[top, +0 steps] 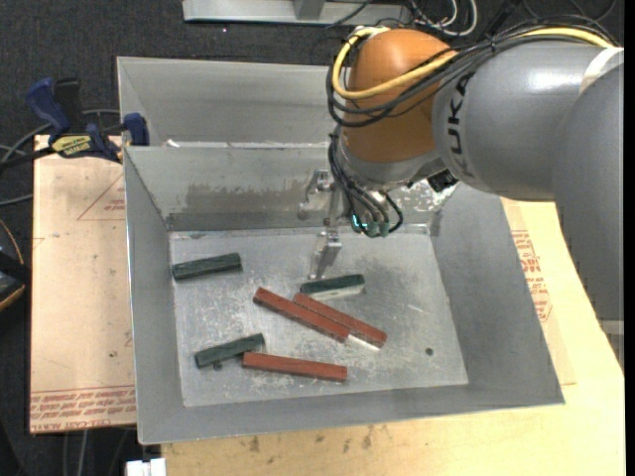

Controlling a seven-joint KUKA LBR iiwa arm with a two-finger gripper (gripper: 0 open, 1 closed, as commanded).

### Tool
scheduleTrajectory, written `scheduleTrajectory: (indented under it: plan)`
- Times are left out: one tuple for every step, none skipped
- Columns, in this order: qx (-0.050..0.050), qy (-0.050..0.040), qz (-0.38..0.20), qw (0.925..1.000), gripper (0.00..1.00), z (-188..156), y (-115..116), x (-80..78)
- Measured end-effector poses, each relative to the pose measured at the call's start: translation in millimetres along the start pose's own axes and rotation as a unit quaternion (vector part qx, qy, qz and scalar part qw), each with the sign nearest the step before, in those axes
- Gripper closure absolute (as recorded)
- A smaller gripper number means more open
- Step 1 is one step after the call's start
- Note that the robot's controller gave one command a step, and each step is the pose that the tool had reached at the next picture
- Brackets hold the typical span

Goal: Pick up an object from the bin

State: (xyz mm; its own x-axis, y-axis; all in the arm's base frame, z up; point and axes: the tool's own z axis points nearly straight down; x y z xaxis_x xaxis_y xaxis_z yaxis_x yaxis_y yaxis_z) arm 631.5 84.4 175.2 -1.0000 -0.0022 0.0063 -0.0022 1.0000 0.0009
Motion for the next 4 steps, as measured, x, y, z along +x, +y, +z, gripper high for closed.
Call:
scheduleTrajectory:
  plan:
    - [0.0, -0.0039, 0.001, 1.0, 1.0, -5, -1, -1.7]
    - [0.0, -0.0039, 0.002, 1.0, 0.0, -5, -1, -1.7]
    - [0.0, -0.0039, 0.002, 1.0, 0.0, -5, -1, -1.7]
    - [-0.005, -0.0112, 0.039, 0.9991, 1.0, 92, 3, 24.5]
